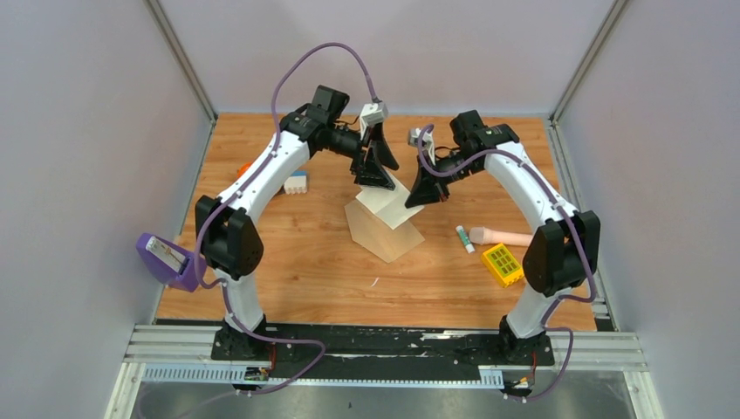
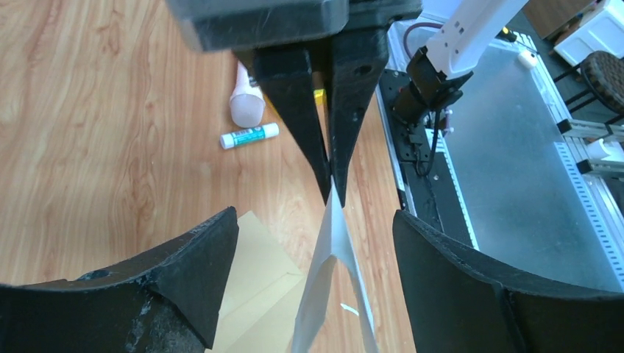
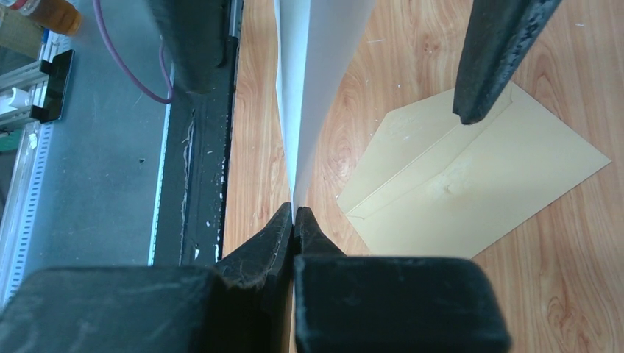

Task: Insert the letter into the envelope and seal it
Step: Fold the letter.

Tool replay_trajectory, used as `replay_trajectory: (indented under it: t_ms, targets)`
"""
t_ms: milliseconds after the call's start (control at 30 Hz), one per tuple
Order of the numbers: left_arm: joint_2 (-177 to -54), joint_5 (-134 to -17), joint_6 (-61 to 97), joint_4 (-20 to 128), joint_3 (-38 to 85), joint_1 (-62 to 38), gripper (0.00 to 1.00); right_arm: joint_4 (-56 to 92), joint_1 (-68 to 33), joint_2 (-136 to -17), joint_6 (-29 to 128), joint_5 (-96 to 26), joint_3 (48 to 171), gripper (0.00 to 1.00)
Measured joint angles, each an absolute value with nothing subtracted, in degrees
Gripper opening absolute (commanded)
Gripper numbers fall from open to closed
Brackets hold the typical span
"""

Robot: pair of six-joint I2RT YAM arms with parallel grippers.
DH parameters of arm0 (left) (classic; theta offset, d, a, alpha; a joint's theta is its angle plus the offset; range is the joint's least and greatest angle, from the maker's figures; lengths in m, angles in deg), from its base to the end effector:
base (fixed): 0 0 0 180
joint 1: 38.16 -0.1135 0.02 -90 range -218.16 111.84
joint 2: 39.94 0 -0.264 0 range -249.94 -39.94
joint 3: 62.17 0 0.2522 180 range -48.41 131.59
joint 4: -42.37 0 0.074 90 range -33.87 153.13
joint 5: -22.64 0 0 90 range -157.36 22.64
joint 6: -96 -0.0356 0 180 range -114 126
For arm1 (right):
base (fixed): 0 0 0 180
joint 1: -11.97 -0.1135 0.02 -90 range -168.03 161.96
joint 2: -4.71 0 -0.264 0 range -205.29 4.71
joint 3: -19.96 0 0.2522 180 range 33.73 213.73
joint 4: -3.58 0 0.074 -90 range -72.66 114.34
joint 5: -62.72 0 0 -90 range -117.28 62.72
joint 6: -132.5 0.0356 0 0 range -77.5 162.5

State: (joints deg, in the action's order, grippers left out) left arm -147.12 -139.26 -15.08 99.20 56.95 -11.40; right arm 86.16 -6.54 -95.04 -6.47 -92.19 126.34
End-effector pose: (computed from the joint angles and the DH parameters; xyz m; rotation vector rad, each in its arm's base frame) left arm 0.3464 -0.2126 0.3579 1.3624 1.5849 -1.4907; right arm 0.3092 0.1375 0.3164 -1.4228 1.8067 1.3326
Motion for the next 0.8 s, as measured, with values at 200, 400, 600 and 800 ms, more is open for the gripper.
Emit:
replay_trajectory:
  t_ms: [200, 400, 600, 800]
  targets:
    - [-147.36, -137.60, -18.58, 103.09, 56.95, -11.70, 0.57, 85.70, -6.54, -93.07, -6.40, -91.75, 126.34, 0.00]
    - [-147.40, -135.85, -21.77, 106.15, 56.97, -11.75, 0.27, 85.61, -6.47, -91.71, -6.25, -91.18, 126.34, 0.00]
    - [-147.47, -135.57, -24.00, 108.60, 57.02, -11.75, 0.00, 85.50, -6.43, -91.71, -5.79, -89.48, 126.34, 0.28]
    - [-147.47, -135.02, -24.37, 109.10, 57.08, -11.75, 0.00, 84.54, -5.68, -91.71, -3.50, -87.92, 126.43, 0.99]
